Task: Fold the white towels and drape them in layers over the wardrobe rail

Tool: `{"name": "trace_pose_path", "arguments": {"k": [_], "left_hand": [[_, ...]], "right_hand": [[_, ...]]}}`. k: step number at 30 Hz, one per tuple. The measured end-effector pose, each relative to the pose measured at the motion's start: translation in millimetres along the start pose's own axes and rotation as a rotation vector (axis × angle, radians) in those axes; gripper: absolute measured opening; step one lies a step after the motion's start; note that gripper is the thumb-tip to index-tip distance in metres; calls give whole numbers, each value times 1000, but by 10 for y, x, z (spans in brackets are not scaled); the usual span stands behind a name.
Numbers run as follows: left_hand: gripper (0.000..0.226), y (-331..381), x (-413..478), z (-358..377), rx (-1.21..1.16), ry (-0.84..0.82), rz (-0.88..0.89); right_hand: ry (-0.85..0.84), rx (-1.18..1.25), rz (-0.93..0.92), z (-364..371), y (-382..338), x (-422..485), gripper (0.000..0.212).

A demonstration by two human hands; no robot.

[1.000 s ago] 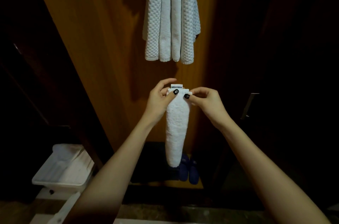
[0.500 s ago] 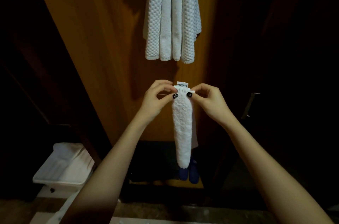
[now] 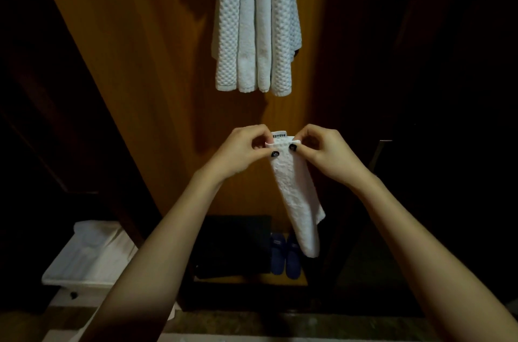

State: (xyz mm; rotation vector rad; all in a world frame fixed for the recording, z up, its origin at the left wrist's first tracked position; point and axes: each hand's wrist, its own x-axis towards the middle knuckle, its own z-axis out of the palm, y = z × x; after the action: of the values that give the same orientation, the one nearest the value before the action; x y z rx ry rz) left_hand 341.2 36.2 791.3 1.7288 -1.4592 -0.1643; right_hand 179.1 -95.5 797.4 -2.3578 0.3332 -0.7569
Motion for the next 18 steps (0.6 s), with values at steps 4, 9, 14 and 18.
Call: {"name": "trace_pose_path", "arguments": {"k": [4,9,14,18], "left_hand": [[28,53,35,-22,-76,-48,-36],[19,99,85,29,-338,48,-28],[41,138,19,141,-420,-8,17],[29,194,125,138,-449,139,18]], "right_hand": [[27,-35,9,-47,-3,18,5],[150,107,30,-14,-43,109,19],[243,392,74,-119,-113,293,32],[276,427,88,-149,-205,475,24]]}}
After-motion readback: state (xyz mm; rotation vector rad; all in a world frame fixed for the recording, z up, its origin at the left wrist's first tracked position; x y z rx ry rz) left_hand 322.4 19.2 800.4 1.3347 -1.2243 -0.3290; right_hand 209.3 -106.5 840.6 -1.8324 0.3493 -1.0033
